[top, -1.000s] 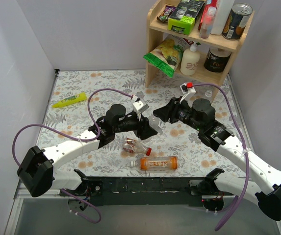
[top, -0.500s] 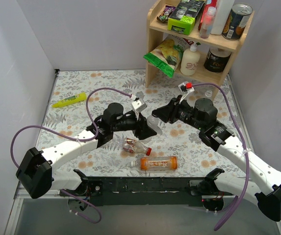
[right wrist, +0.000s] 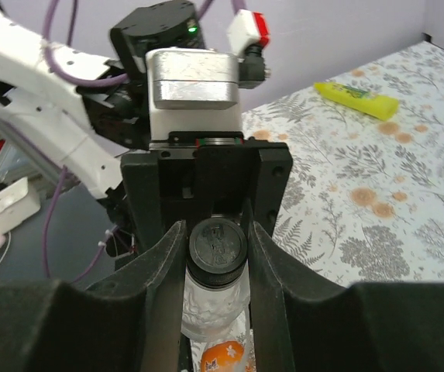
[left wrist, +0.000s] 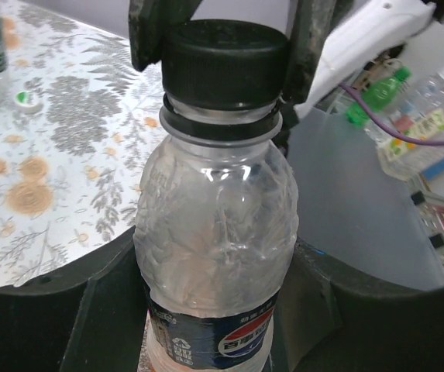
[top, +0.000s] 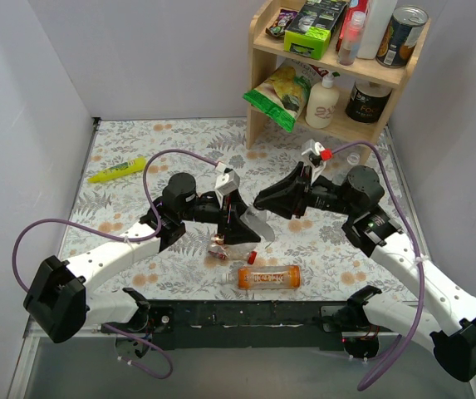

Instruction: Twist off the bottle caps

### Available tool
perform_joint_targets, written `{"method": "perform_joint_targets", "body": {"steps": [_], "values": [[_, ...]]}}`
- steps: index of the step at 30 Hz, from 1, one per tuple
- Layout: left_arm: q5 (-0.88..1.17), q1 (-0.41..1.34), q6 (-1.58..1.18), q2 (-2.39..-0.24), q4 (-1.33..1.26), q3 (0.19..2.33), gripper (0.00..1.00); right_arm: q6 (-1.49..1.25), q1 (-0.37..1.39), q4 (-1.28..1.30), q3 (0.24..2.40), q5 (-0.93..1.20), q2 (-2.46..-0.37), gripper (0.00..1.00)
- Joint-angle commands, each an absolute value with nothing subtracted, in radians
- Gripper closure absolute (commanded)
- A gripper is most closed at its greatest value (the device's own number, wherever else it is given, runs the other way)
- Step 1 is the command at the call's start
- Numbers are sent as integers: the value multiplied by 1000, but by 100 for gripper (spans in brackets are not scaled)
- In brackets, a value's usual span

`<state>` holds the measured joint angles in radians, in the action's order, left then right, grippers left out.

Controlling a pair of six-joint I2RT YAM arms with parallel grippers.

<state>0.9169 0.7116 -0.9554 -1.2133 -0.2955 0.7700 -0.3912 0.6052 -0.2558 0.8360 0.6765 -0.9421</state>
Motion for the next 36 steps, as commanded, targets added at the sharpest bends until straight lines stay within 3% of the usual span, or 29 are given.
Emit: {"method": "perform_joint_targets", "body": {"steps": [1,6,16,17,18,20,21,24,31,32,36], "values": [[1061,709,-1023,-1184,-465,776,97,-318,620,-276,850,957,-951,99],[1103,707,-1049,-1190,-499,773,97,-278,620,-268,867,1028,-957,99],[1039,707,-991,-1190,-417,792,97,-261,612,-206,877,927,-930,99],[1032,706,-988,-1190,-413,792,97,-265,612,-201,876,922,-922,96],[1031,707,-986,-1190,-411,792,97,-267,612,-196,877,910,-922,81],[1017,707,-976,-1192,-397,795,97,-270,611,-184,881,900,-917,69],[1012,707,-973,-1190,-394,796,97,-271,611,-173,879,884,-916,56],[991,707,-954,-1190,-370,801,97,-276,607,-149,884,841,-904,43],[960,707,-930,-1187,-333,808,96,-305,584,-144,868,812,-868,33],[954,707,-928,-1184,-330,807,96,-308,581,-143,865,796,-865,23],[839,707,-893,-1166,-270,819,94,-356,578,-83,856,637,-838,21]]}}
